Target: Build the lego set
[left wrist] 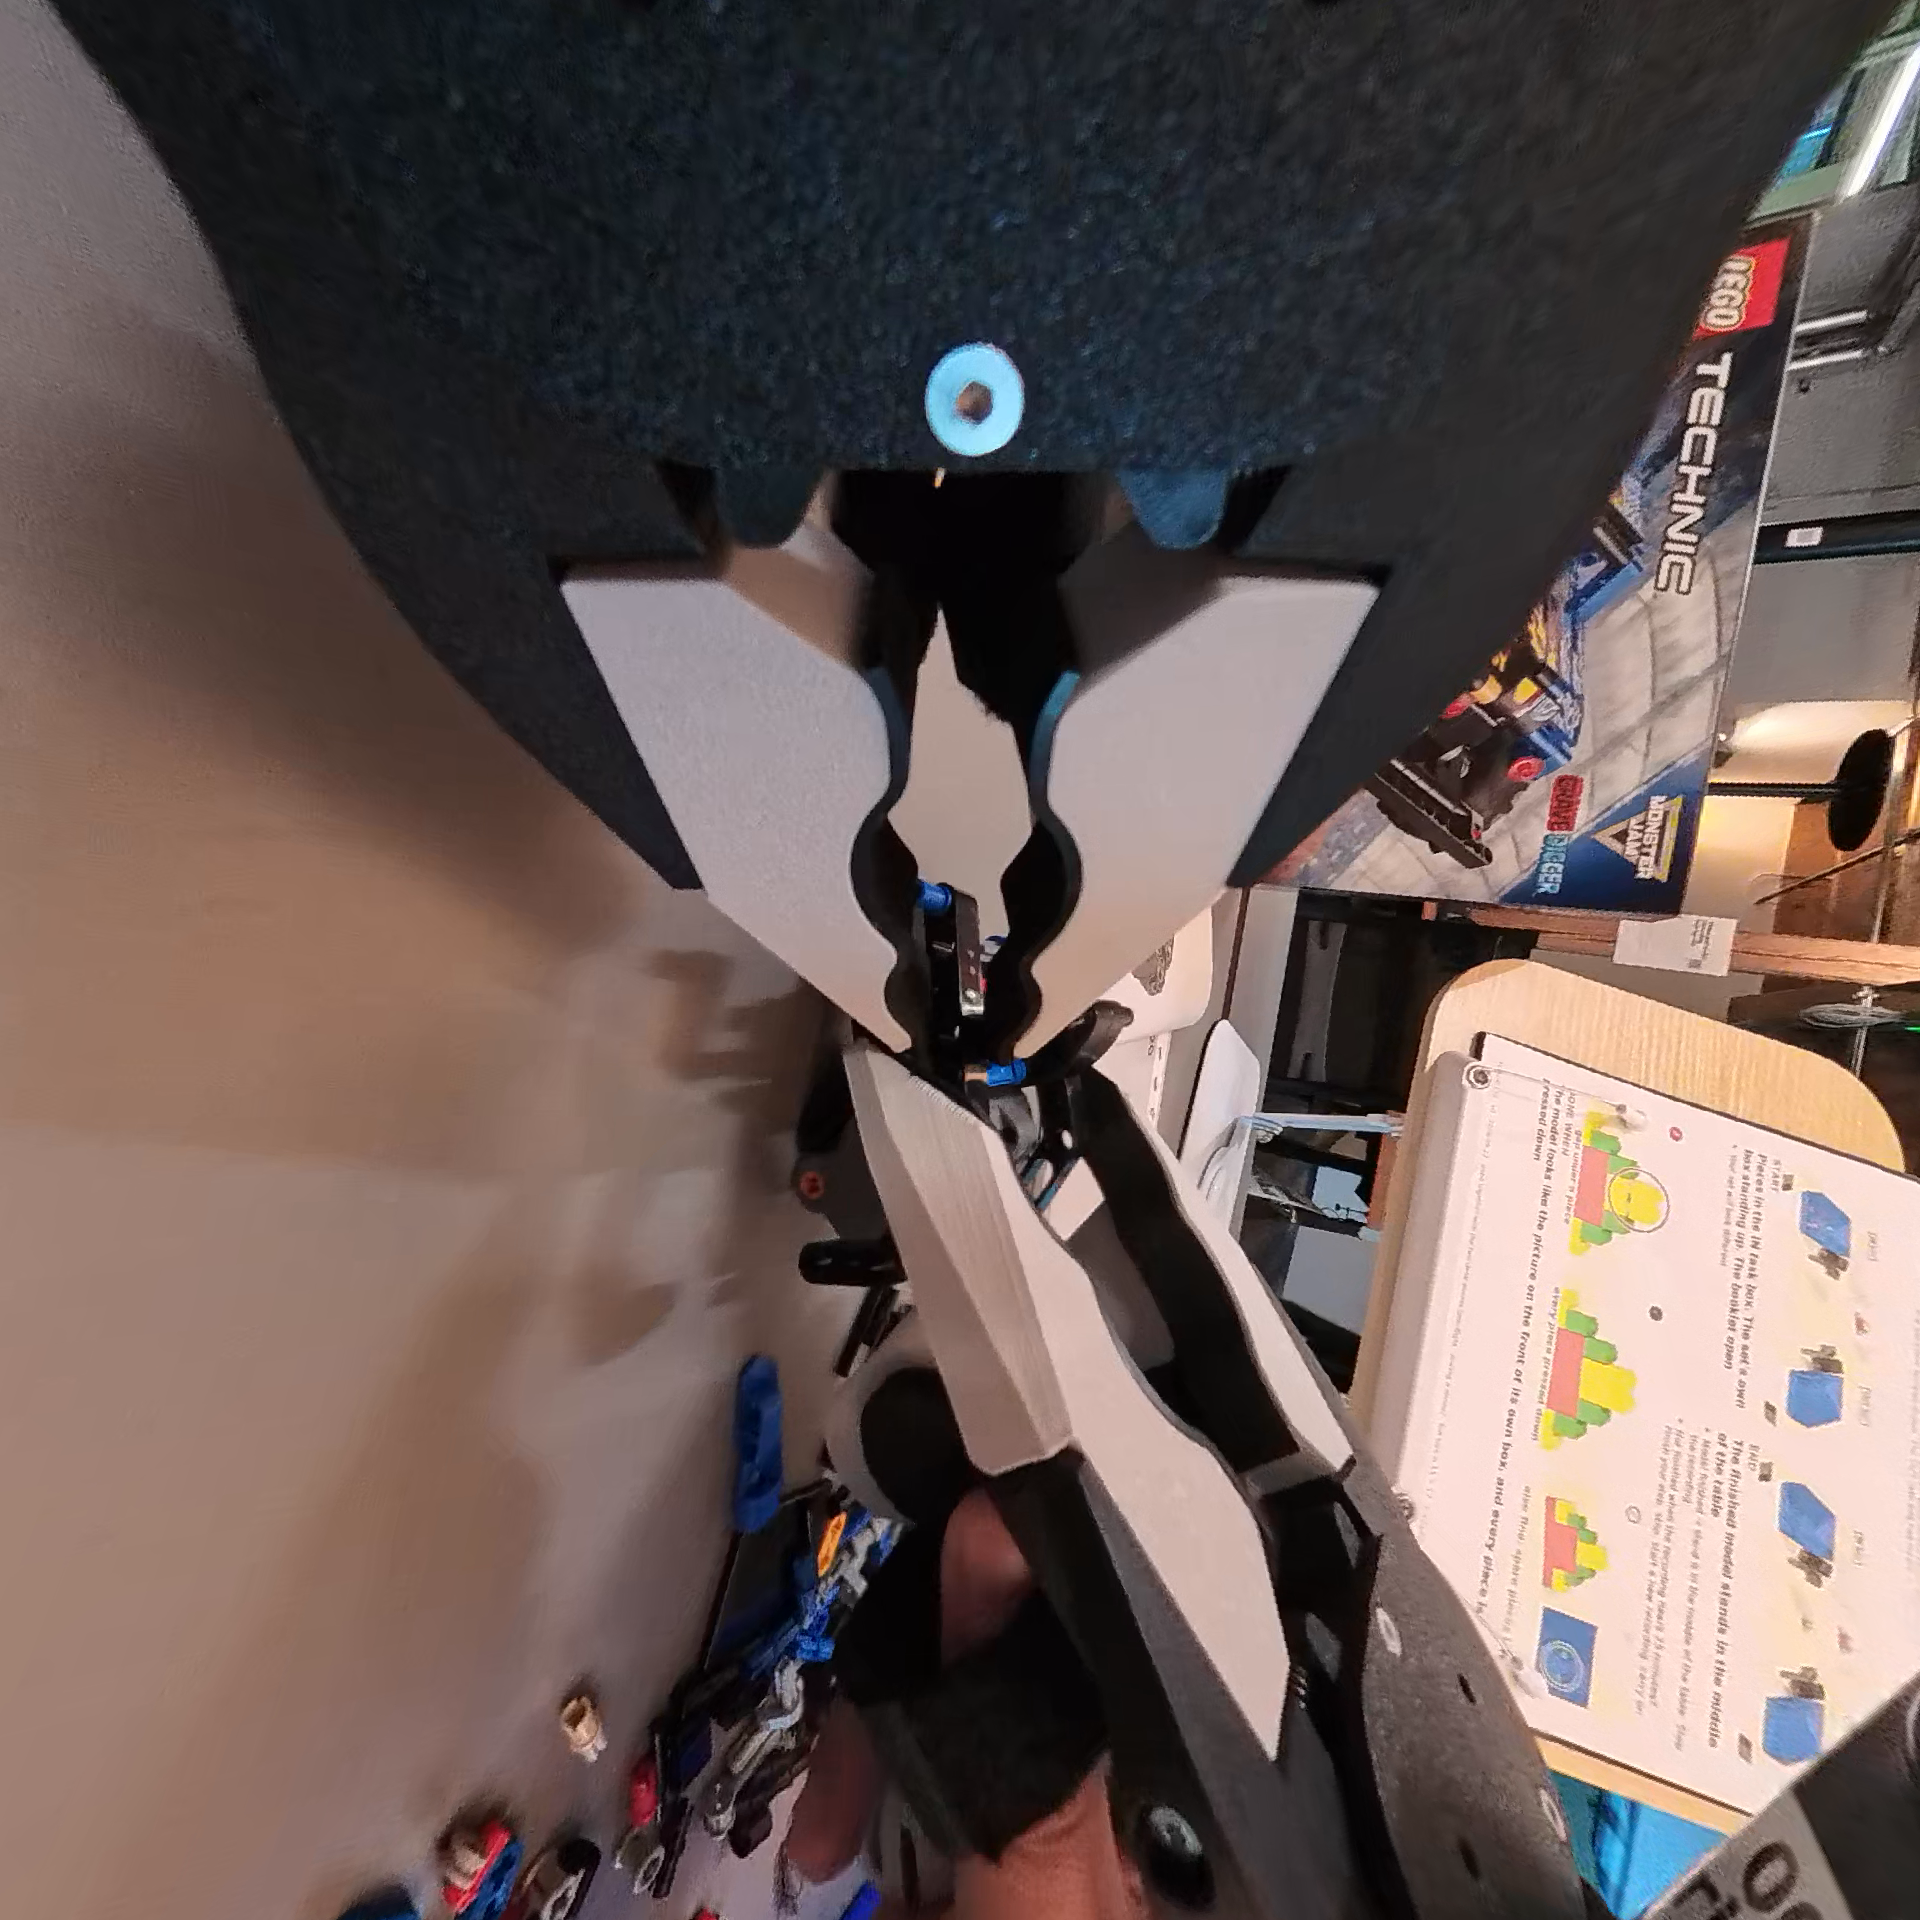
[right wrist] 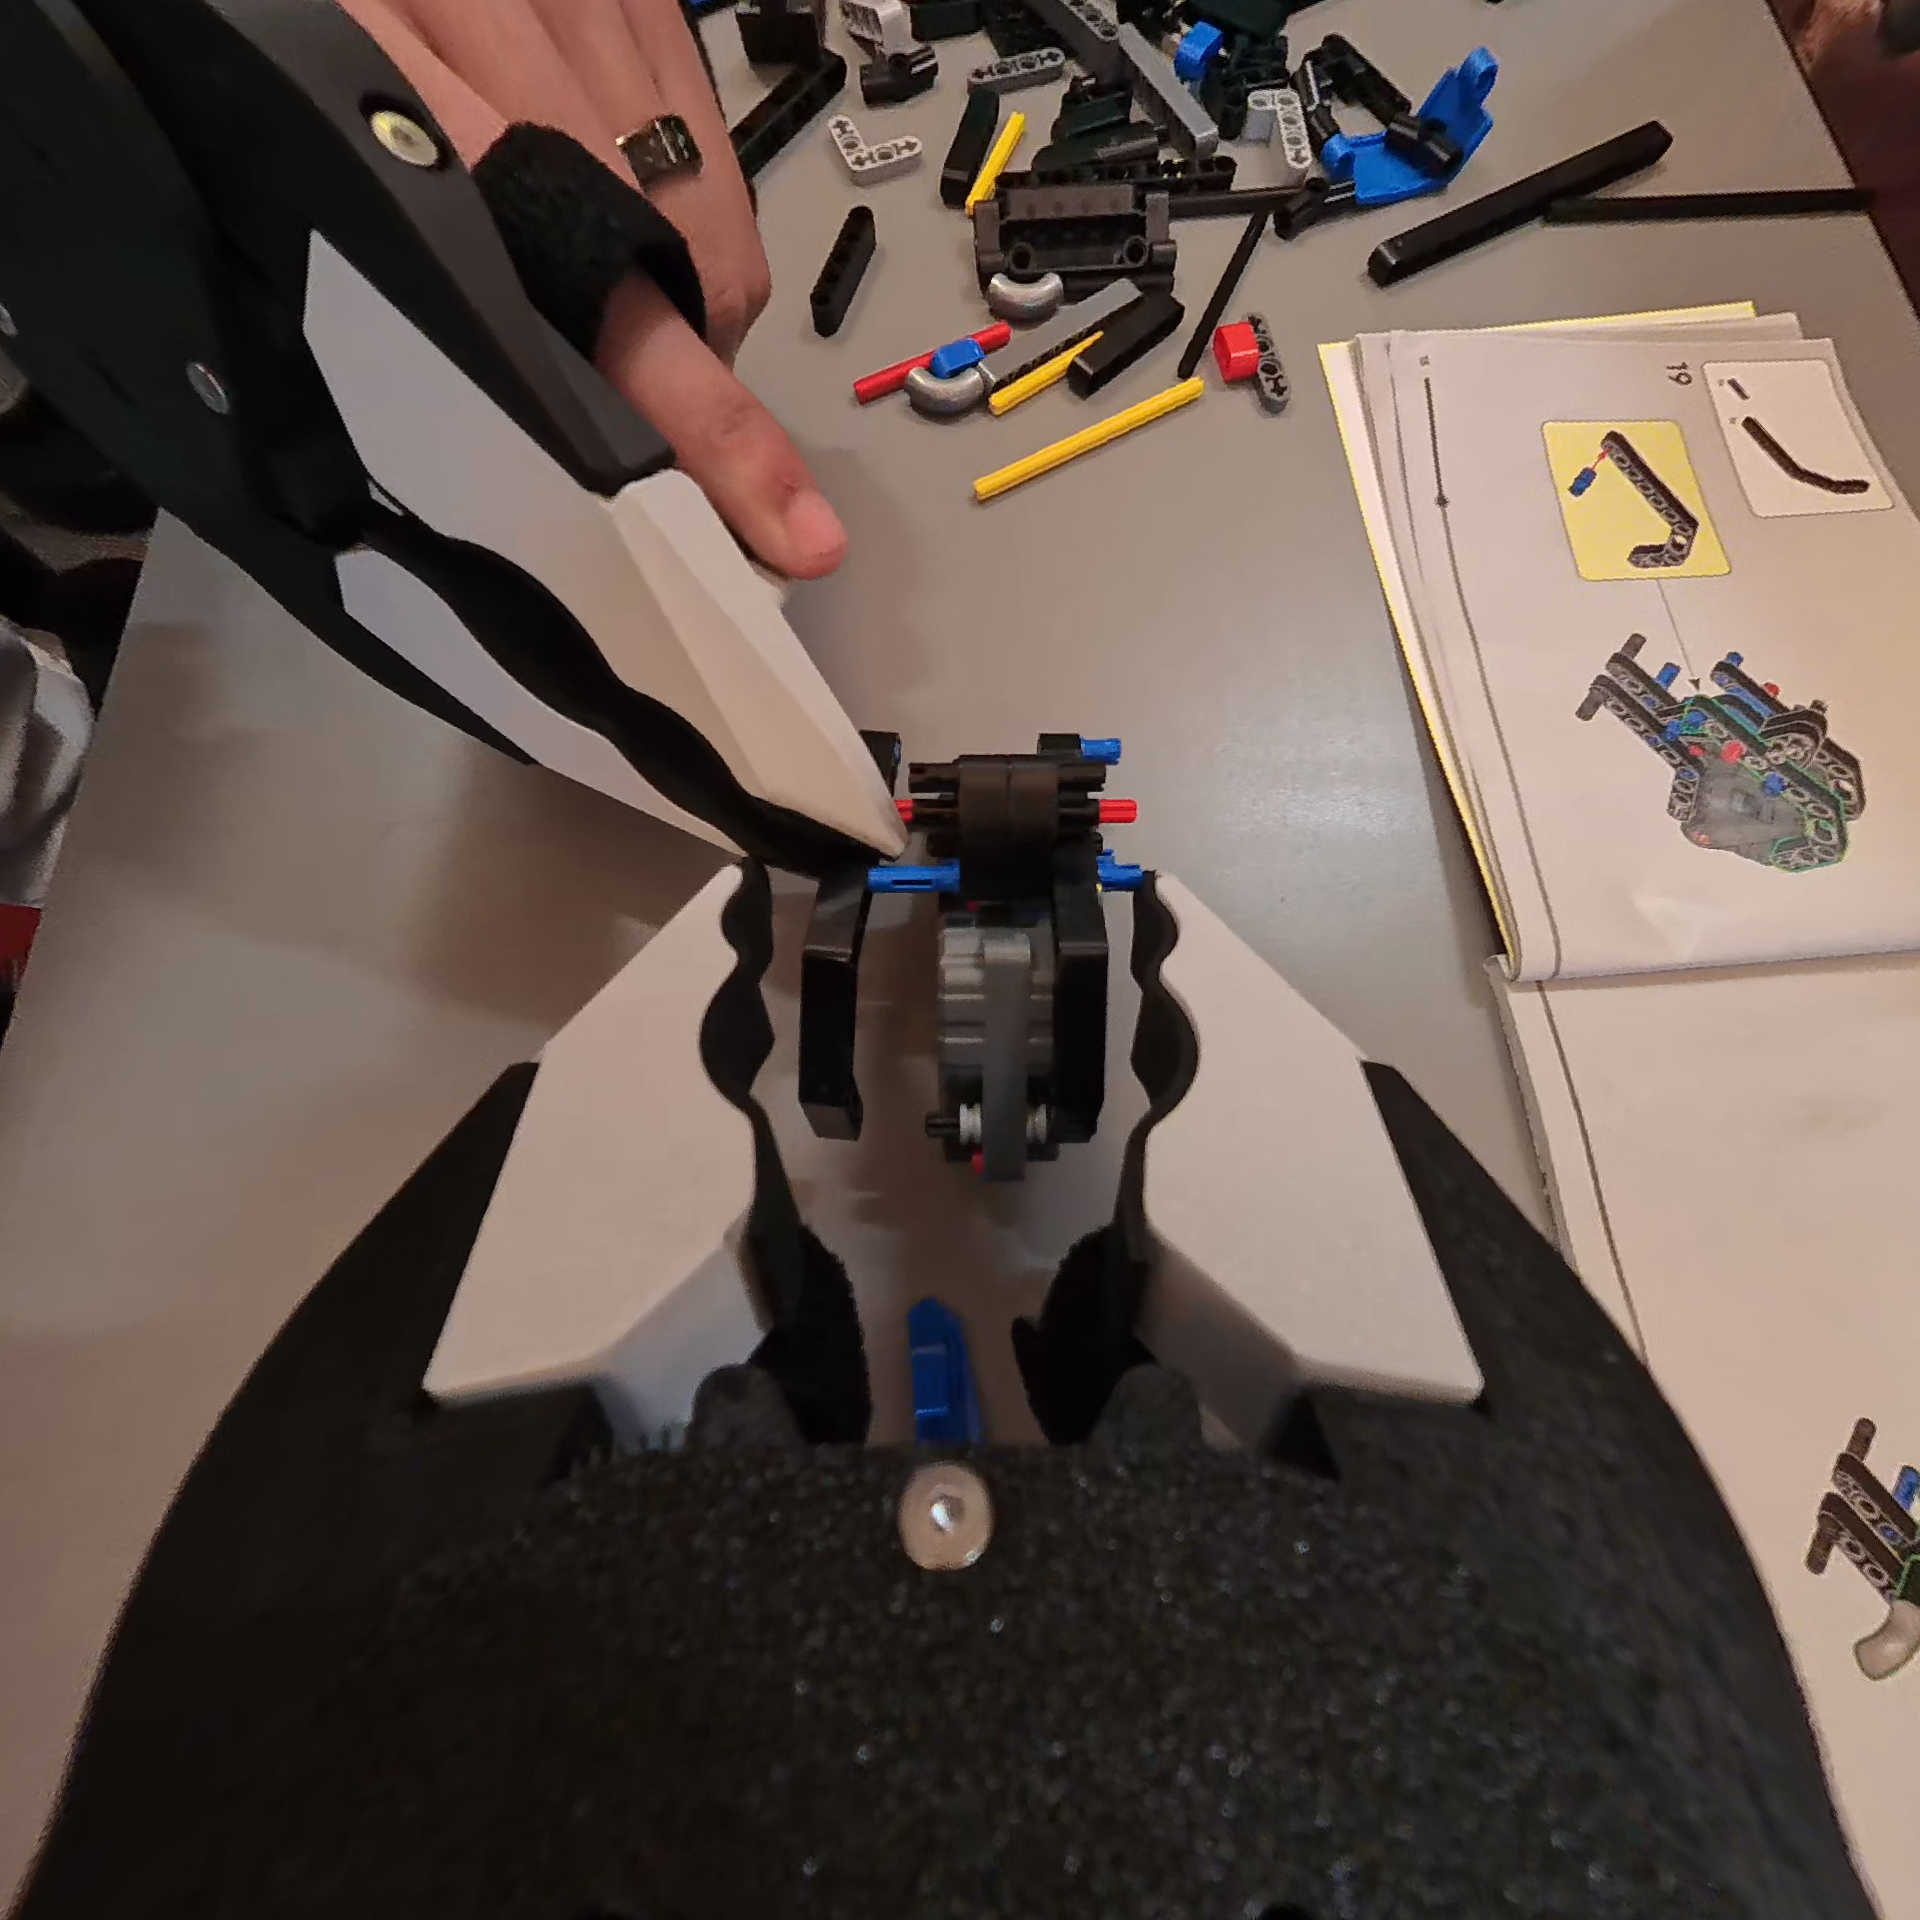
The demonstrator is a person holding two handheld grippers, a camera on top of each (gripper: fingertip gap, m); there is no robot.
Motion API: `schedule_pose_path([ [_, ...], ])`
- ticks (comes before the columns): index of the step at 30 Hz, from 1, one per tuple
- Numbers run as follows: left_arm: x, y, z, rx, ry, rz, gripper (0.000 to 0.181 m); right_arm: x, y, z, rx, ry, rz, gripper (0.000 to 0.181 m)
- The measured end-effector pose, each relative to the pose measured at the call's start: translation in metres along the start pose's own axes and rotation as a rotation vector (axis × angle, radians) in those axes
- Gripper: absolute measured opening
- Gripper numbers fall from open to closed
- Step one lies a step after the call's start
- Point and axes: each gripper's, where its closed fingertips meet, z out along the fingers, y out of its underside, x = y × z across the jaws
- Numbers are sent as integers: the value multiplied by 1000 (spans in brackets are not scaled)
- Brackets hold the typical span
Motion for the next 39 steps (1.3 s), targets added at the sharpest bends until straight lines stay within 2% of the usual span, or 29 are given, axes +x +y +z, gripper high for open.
schedule_pose_path([
  [20,2,-2,-4,-33,-27,69,8,-1,4,-2,-49,-33,17,59],
  [31,4,-5,-3,-2,25,19,8,-3,5,-3,-73,-24,3,60],
  [39,7,-7,-4,22,158,-116,7,-5,6,-3,-87,-21,-14,59],
])
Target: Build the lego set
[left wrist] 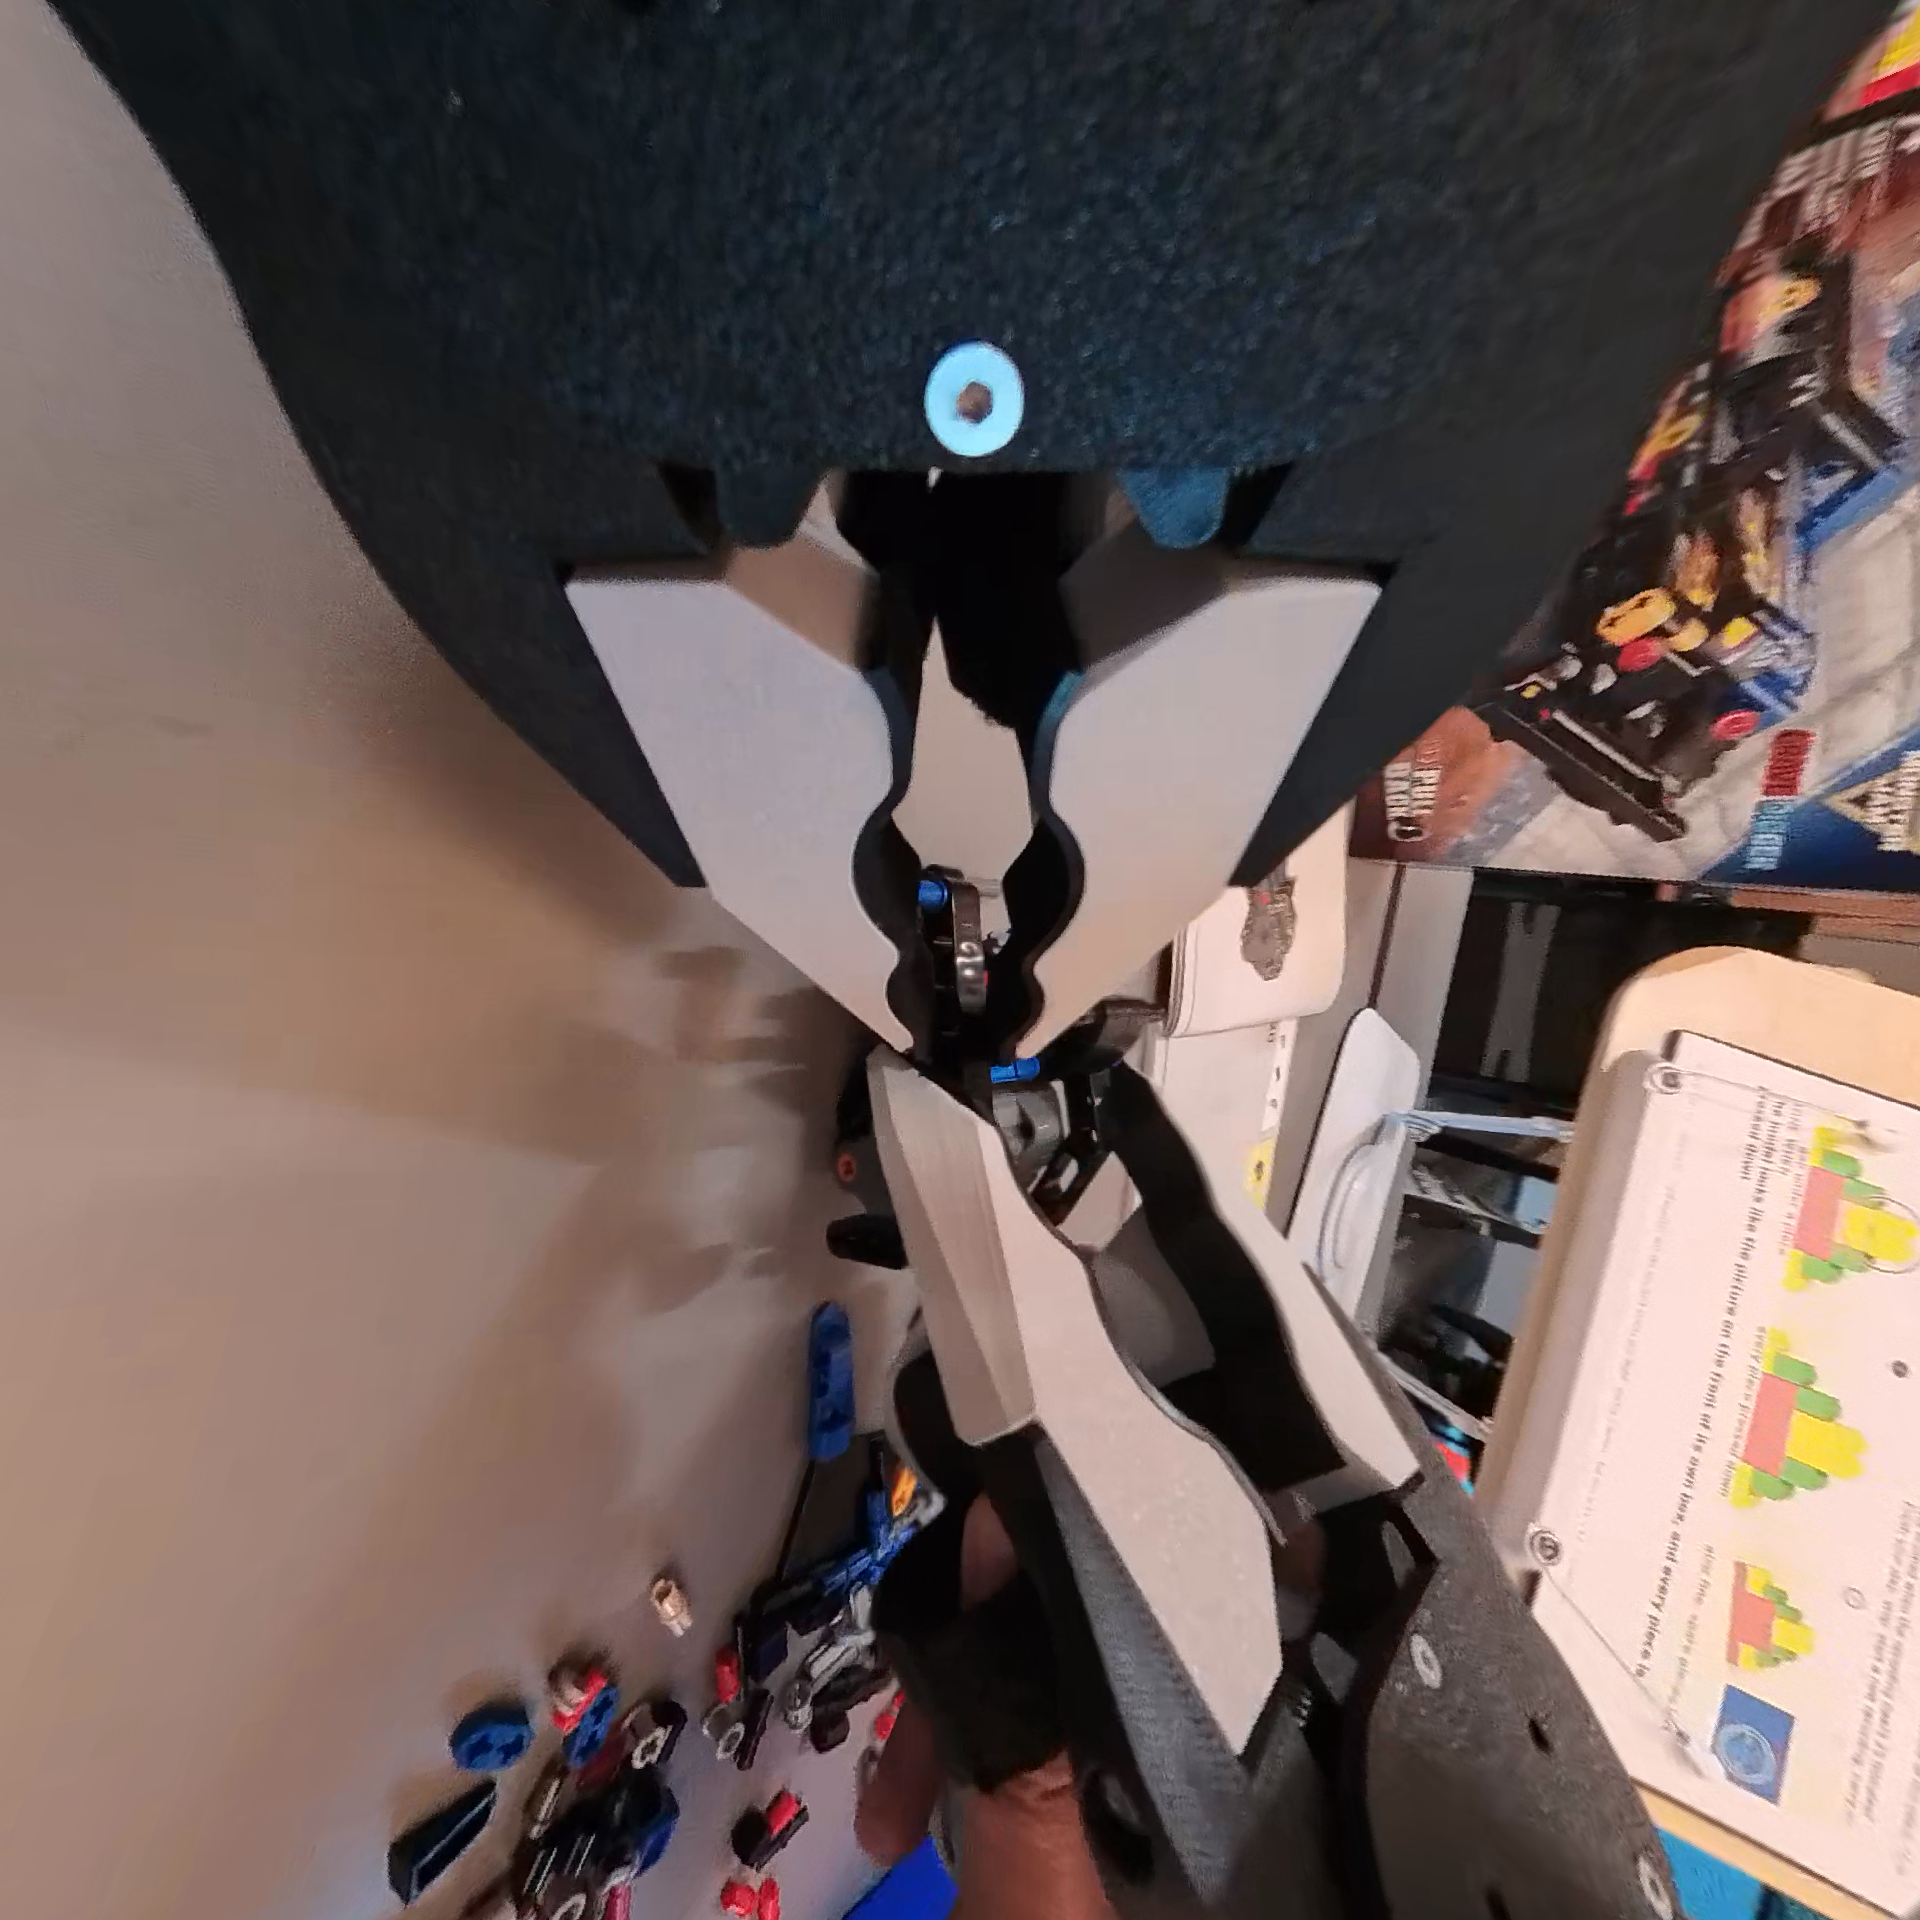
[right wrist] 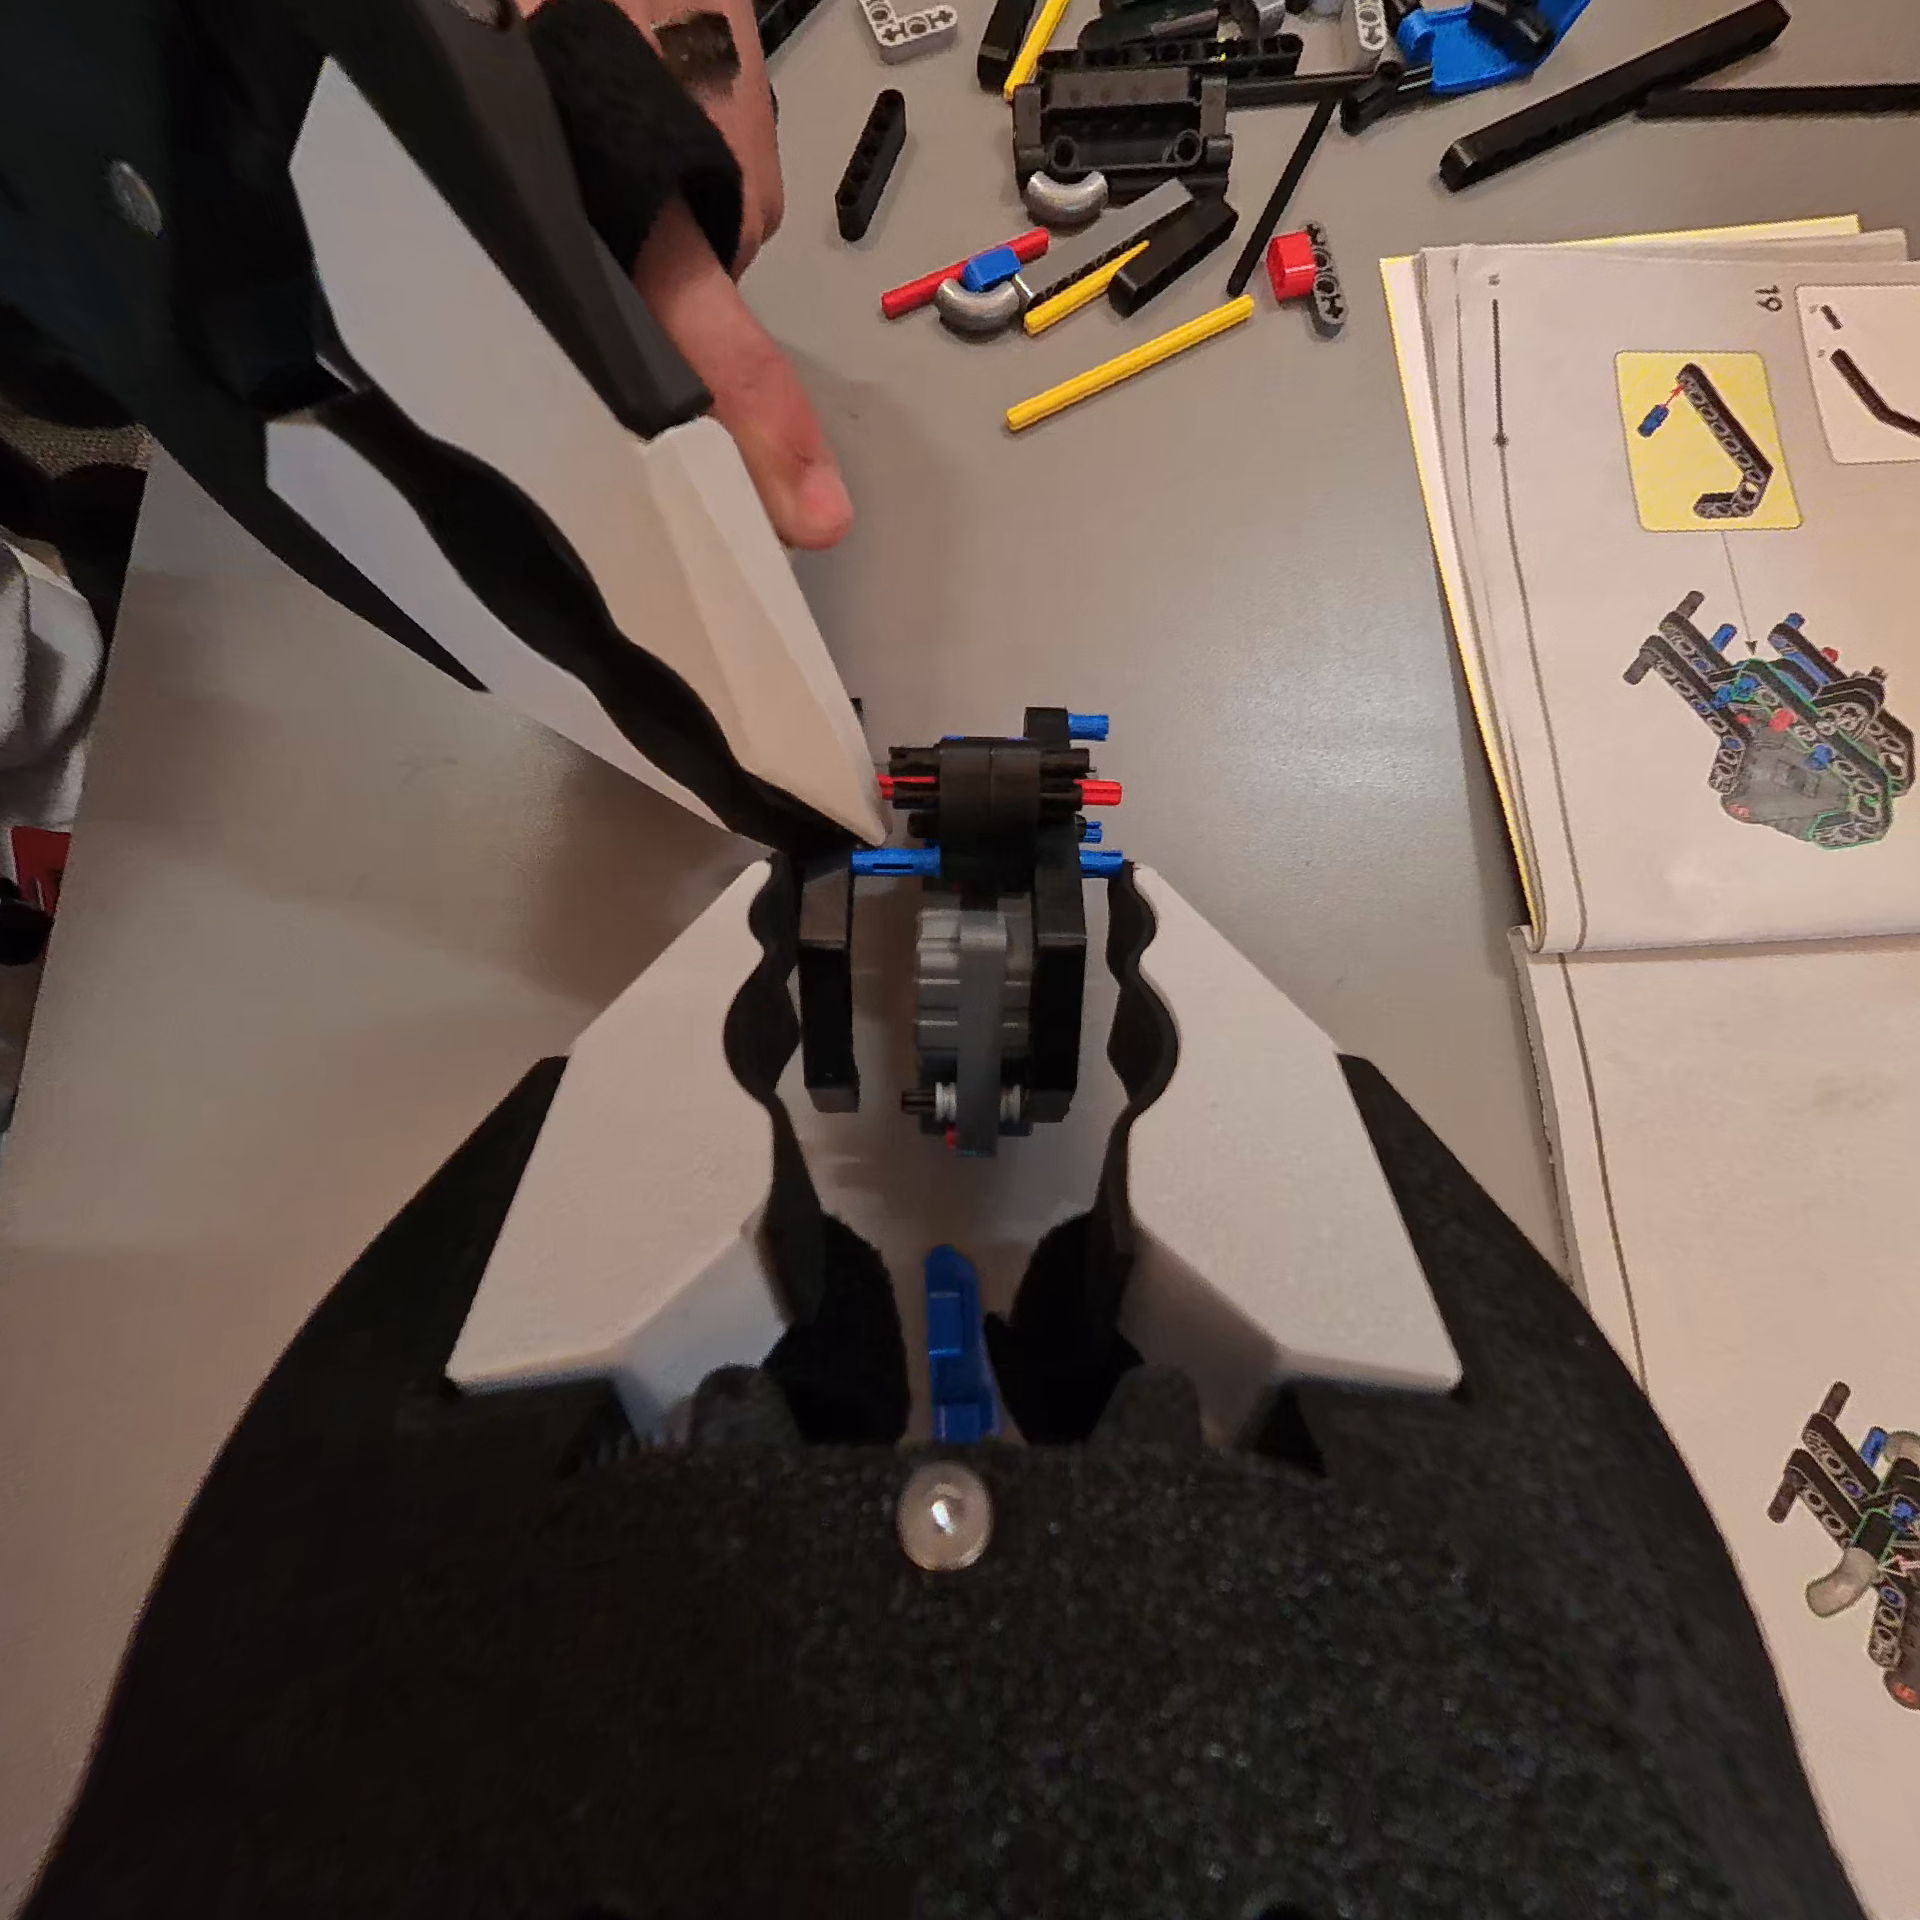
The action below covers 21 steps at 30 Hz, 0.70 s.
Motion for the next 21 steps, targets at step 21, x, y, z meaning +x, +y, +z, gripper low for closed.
schedule_pose_path([
  [21,4,-5,-2,-45,42,-68,7,-5,1,-1,24,-41,-32,60],
])
